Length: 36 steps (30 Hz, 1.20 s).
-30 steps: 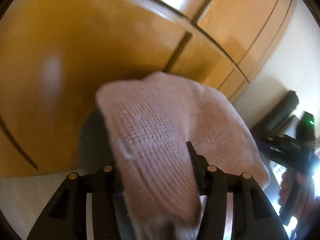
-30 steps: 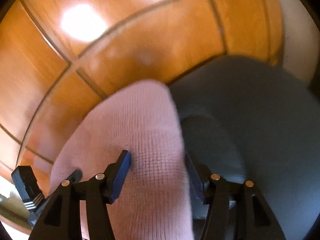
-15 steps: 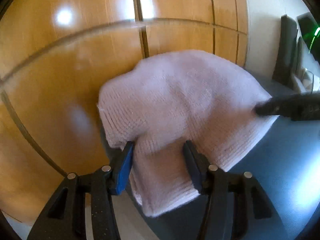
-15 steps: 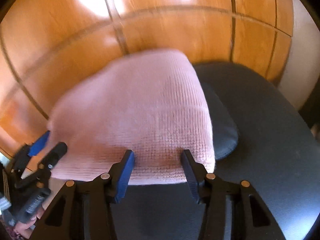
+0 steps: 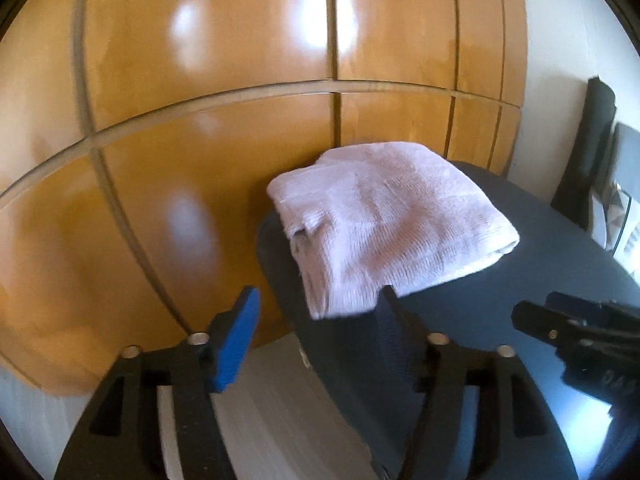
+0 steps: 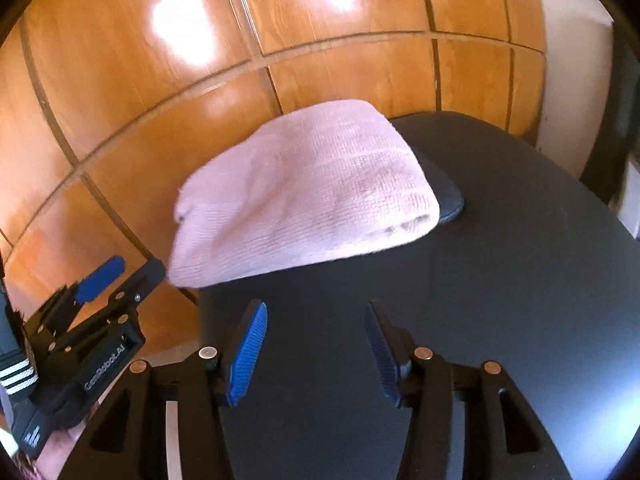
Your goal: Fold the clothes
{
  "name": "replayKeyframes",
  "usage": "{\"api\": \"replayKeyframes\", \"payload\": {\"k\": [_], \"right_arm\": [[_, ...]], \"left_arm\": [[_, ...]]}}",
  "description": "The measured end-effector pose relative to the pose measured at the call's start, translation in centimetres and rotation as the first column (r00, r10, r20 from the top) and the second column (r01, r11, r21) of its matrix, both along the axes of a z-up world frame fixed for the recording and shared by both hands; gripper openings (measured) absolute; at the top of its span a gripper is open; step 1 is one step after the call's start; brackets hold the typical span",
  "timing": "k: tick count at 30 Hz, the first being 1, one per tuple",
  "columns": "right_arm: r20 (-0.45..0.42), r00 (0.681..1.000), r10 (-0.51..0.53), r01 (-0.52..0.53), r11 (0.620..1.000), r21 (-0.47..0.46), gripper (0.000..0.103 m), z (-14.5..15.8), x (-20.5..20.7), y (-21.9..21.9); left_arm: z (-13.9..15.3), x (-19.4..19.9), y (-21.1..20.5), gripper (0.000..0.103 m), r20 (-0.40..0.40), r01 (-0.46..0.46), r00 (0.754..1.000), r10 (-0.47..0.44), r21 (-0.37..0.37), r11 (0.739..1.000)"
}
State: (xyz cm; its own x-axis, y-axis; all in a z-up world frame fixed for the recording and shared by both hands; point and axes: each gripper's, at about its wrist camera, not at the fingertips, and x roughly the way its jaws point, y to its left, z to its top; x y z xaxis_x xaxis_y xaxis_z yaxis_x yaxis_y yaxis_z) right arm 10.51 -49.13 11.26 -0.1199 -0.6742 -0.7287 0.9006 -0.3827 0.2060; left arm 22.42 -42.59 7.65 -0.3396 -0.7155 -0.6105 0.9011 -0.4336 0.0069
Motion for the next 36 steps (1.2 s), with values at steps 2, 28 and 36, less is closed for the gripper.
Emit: {"api": "replayKeyframes", "payload": {"k": [2,28,36], "right_arm": [[-0.02,1.0,-0.017,0.017,1.0,-0.002,0.052,0.1,0.8,0.2],[-0.119,0.992,-0.051,0.052,0.999,0.007,0.053,3.4,5.9,2.9],[-0.124,0.991,-0.045,0.047,0.999,0.013,0.053,3.5,6.5,3.4]], "left_arm": [[0.9,-0.3,0.0,0.078,0.011,-0.016,1.0,0.015,0.032,0.999],[2.9,2.0,0.4,0.079,0.034,-0.156,0.988,0.154,0.102,0.982],[2.8,2.7,0.4,0.085,-0.012,-0.185,0.982,0.188,0.104,0.977]]}}
